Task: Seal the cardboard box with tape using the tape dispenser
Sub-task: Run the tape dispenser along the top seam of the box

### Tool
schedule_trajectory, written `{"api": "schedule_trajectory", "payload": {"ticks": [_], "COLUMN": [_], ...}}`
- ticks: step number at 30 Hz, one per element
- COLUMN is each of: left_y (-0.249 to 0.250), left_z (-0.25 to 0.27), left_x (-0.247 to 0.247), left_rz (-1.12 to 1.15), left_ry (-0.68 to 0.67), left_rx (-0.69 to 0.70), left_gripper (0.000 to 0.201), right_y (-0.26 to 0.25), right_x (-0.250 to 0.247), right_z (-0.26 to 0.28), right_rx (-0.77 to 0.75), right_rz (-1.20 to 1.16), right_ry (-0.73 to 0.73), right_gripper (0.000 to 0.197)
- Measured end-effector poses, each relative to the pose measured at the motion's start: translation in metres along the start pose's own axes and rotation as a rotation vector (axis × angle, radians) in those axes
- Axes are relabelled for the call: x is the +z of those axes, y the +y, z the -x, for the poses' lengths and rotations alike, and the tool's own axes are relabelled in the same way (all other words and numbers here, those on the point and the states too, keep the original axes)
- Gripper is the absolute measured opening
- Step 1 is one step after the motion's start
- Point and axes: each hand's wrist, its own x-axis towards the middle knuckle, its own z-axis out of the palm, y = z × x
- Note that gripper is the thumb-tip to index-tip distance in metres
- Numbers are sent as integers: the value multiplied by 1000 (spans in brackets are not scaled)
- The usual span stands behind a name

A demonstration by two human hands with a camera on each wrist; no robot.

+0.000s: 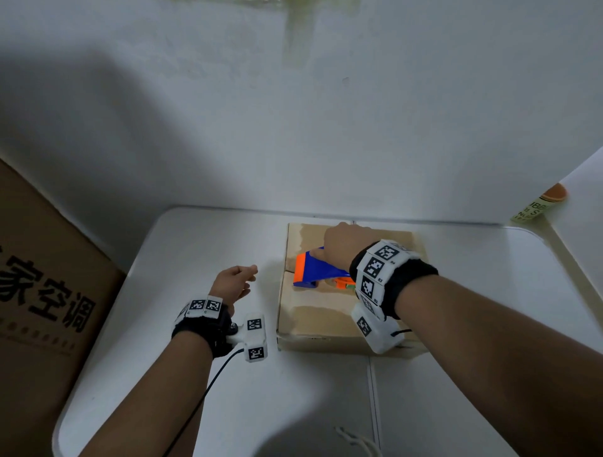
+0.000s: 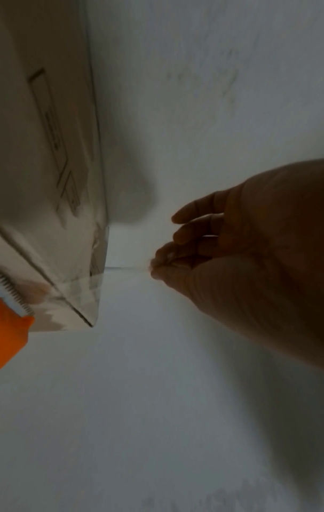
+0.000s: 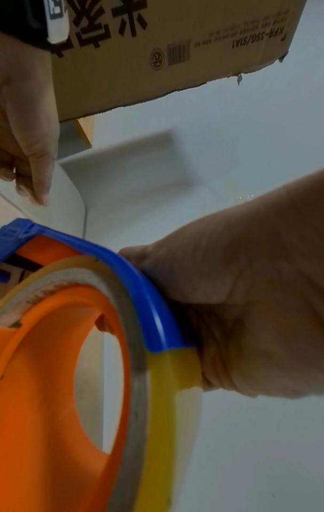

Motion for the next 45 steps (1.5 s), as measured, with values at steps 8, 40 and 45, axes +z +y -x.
{"api": "schedule_trajectory", "payload": {"ticks": [8,40,45], "left_y": [-4,-3,2], "left_z": [3,46,50], "left_x": [25,50,51], "left_rz": [29,-218,-213], "left_ry": [-209,-347,-433], "left_rx": [-207,-61,-136], "left_gripper": [38,87,98], "right_y": [0,6,12], "right_x": [-2,10,16], "right_z": [1,-5,-5], "right_rx": [-13,24,2], "right_rz": [9,-73,-59], "right_ry": [-8,-34,-26], "right_gripper": [52,55,56]}}
